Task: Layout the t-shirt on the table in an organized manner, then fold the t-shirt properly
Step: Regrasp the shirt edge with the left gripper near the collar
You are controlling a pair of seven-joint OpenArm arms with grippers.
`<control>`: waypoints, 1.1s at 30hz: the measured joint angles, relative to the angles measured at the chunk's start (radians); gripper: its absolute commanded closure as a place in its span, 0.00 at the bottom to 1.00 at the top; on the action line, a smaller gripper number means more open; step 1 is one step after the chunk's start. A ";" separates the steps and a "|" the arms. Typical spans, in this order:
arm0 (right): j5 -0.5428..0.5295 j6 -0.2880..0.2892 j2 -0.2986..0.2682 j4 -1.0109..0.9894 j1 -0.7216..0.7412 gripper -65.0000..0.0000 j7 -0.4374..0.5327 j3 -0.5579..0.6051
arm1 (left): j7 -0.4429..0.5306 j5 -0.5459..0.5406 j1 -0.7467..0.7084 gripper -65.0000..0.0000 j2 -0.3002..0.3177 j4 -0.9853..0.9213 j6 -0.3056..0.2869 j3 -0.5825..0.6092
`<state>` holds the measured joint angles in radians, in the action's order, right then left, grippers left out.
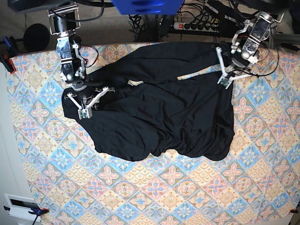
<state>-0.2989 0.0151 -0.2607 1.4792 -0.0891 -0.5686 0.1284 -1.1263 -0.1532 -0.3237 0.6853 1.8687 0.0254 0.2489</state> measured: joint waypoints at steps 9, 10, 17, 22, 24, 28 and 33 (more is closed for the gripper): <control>0.000 0.000 0.000 0.000 -0.001 0.96 0.000 0.000 | 0.031 -0.005 -0.002 1.00 0.094 -0.010 -0.005 -0.116; 0.000 0.000 0.000 0.000 -0.001 0.96 0.000 0.000 | 0.031 -0.002 -0.002 1.00 0.101 -0.010 -0.003 -0.126; 0.000 0.000 0.000 0.000 -0.002 0.96 0.000 0.000 | 0.042 -0.007 -0.050 0.96 0.101 -0.008 -0.002 -0.159; 0.000 -0.001 0.000 0.002 -0.002 0.96 0.000 0.000 | 0.035 -0.003 -0.119 0.73 0.076 -0.006 0.001 -0.159; 0.004 -0.002 0.001 0.004 -0.002 0.96 0.000 0.000 | 0.082 -0.006 -0.129 0.67 0.064 -0.006 -0.004 -0.160; 0.009 -0.013 0.001 0.037 -0.004 0.92 -0.041 0.000 | 0.071 -0.003 -0.137 0.63 0.064 -0.006 -0.001 -0.163; 0.023 -0.019 0.001 0.164 -0.046 0.83 -0.163 0.000 | 0.072 -0.054 -0.159 0.63 0.053 0.060 0.000 -0.261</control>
<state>-0.2760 -0.0044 -0.2596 1.6428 -0.1352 -0.7315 0.1280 -1.0542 -0.2070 -0.4824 0.7387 1.9285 0.0250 -0.0124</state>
